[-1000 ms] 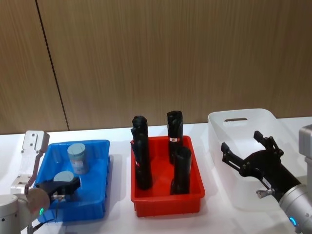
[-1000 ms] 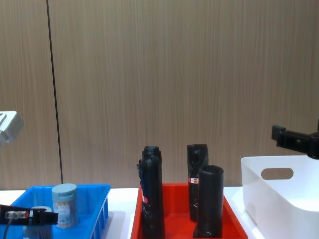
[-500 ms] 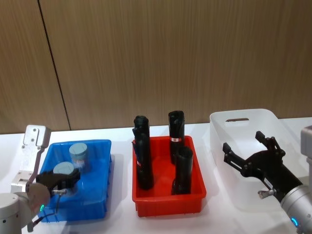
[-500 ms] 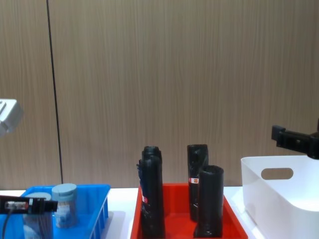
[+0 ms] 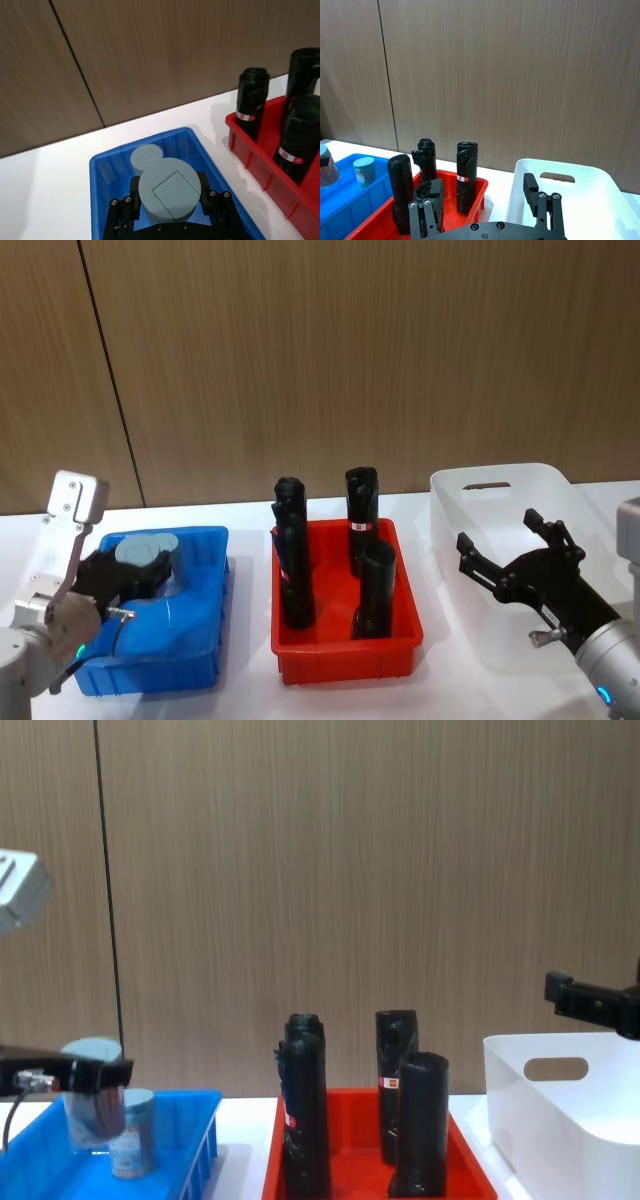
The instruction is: Pick the cotton swabs from the blue box and place them into the white box.
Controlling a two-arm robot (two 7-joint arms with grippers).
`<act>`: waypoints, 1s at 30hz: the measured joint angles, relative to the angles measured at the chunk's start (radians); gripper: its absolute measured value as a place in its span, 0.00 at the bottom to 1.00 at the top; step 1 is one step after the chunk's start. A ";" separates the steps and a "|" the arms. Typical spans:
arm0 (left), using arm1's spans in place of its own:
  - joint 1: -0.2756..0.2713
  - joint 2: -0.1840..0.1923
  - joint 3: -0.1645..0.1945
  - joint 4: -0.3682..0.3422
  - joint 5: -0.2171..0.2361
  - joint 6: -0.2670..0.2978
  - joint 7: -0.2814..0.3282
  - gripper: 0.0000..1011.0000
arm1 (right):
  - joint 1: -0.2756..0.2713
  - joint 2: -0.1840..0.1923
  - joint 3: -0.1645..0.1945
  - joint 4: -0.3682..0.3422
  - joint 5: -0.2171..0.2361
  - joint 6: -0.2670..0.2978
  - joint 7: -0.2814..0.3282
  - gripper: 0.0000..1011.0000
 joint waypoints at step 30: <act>-0.017 0.057 -0.027 -0.031 -0.038 -0.161 -0.451 0.66 | 0.000 0.000 0.000 0.000 0.000 0.000 0.000 0.99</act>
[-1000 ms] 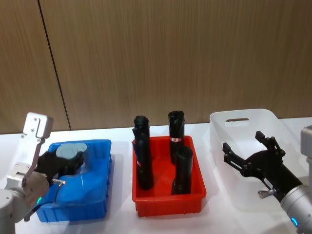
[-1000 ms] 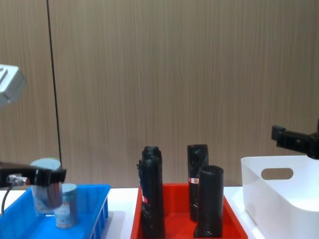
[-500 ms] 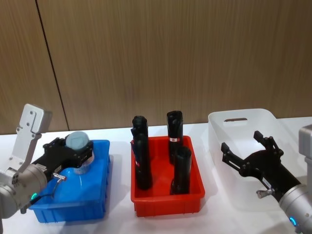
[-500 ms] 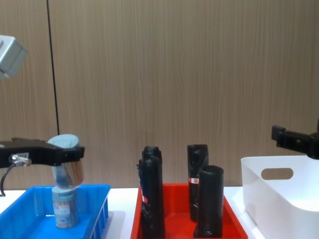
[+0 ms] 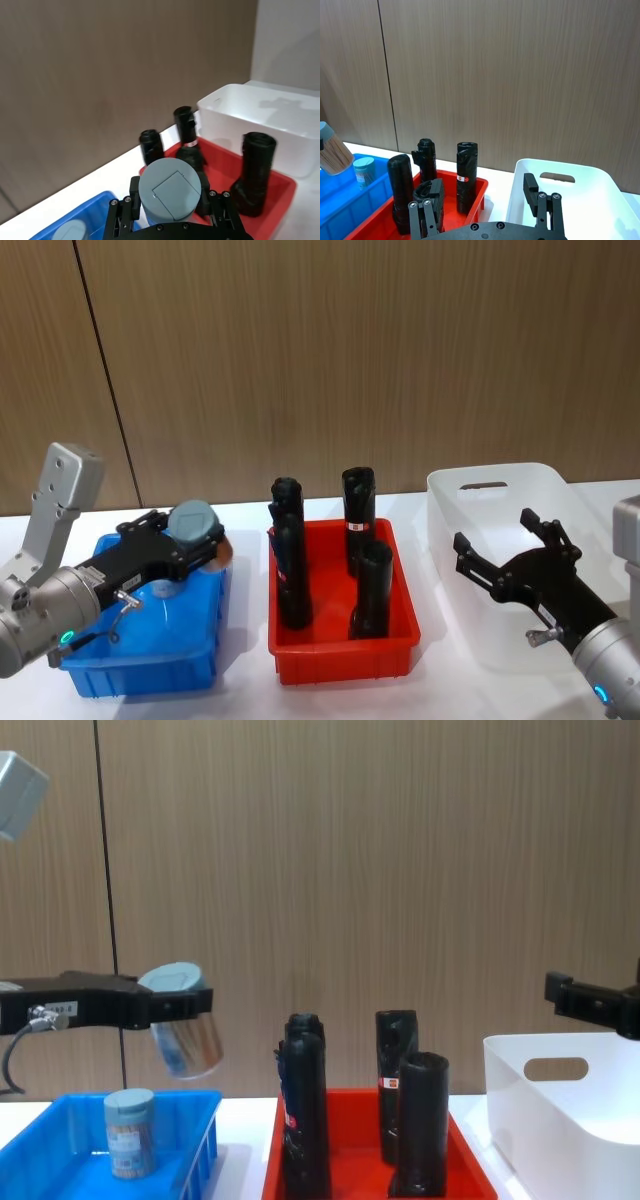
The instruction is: Pick the cotton swabs from the blue box and place them into the white box.
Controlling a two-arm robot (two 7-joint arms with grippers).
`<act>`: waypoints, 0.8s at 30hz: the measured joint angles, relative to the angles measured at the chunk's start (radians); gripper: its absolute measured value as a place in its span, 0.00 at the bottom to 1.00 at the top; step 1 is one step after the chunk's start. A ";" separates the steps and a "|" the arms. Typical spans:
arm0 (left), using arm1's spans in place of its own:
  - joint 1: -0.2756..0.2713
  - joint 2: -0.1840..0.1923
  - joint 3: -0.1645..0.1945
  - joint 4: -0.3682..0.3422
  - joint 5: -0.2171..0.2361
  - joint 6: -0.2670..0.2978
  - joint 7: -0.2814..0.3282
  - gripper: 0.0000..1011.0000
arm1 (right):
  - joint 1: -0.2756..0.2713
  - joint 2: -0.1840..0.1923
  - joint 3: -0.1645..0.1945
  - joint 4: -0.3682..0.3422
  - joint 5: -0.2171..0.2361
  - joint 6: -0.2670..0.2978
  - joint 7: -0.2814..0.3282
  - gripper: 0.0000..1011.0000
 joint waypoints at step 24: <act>-0.082 -0.020 0.026 0.115 -0.097 -0.056 -0.445 0.66 | 0.000 0.000 0.000 0.000 0.000 0.000 0.000 0.99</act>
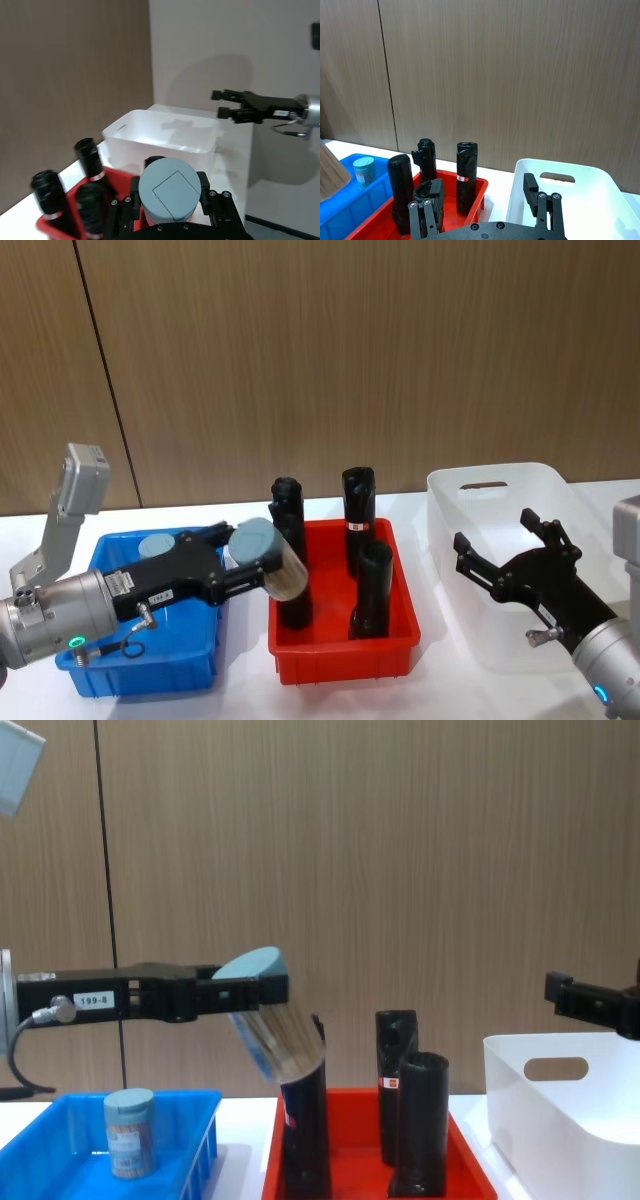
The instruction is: Pick the cotton swabs from the blue box and place them into the white box.
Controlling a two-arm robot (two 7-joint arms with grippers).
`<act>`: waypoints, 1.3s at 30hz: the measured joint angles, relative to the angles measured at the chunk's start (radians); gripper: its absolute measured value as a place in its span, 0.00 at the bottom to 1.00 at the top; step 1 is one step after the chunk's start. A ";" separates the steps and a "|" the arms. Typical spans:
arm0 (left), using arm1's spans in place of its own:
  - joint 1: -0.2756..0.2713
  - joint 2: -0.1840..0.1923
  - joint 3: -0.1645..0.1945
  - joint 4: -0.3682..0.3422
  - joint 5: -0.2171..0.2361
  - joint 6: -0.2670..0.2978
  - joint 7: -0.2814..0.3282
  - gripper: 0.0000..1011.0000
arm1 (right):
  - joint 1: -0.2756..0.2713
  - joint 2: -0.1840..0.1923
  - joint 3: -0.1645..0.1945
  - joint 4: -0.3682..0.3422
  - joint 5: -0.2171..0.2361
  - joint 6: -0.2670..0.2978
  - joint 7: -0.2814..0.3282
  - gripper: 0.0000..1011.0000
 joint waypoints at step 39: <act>-0.043 -0.031 0.054 0.064 -0.069 -0.012 -0.234 0.66 | 0.000 0.005 -0.001 -0.006 -0.033 0.003 0.022 0.99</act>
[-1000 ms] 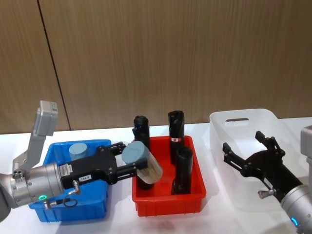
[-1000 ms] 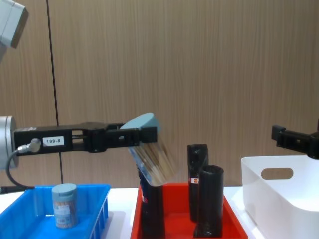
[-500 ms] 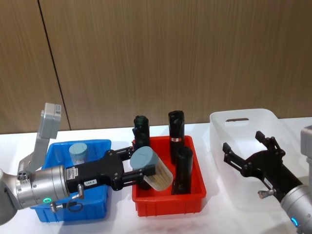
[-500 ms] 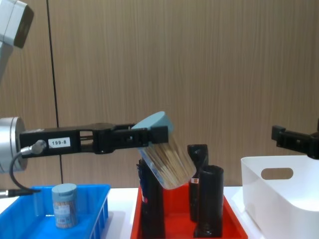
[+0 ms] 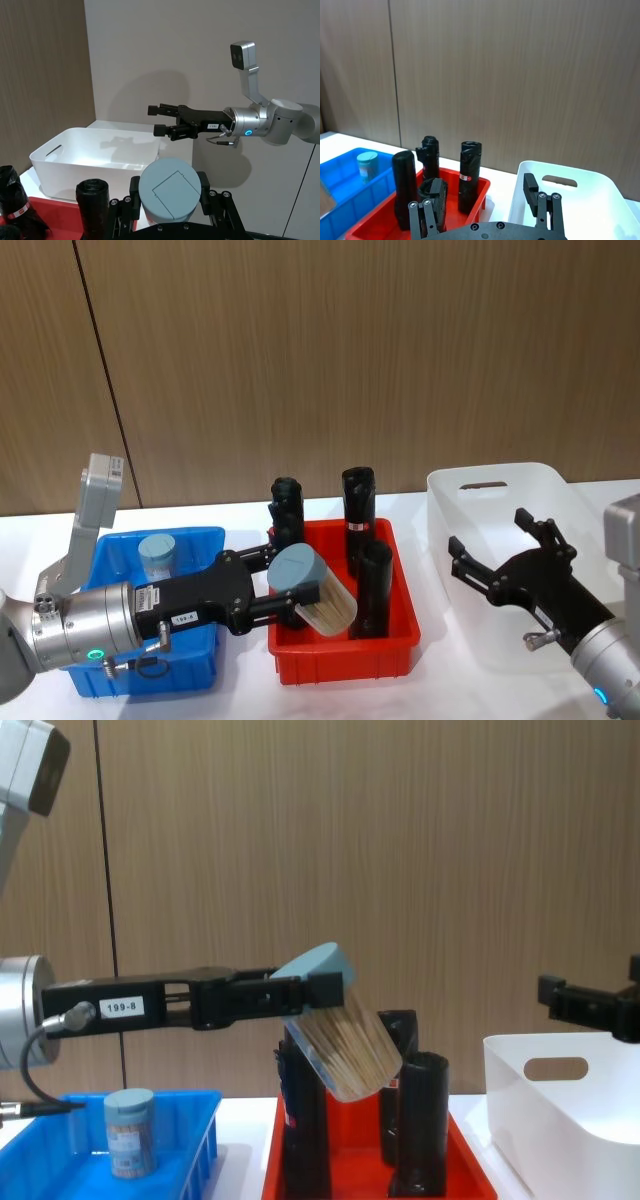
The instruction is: Pick the cotton swabs from the blue box and place them into the white box.
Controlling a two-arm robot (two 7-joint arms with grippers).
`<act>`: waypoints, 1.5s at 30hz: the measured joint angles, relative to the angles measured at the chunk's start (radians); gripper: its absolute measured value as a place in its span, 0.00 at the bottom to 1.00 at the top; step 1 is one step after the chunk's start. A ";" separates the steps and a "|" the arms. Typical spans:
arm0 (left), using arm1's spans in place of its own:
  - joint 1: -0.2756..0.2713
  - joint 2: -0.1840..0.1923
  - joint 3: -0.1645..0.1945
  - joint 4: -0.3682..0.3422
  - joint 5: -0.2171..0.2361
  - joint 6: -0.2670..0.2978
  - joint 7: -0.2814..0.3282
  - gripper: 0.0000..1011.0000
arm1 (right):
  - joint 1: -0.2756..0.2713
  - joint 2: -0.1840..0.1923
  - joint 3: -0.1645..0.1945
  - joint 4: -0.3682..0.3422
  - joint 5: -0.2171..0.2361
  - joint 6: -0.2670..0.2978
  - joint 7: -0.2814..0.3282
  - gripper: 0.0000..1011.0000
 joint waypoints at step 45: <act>-0.001 -0.001 0.003 0.001 -0.004 -0.001 -0.008 0.66 | 0.164 0.102 0.001 -0.023 -0.030 0.205 0.672 0.99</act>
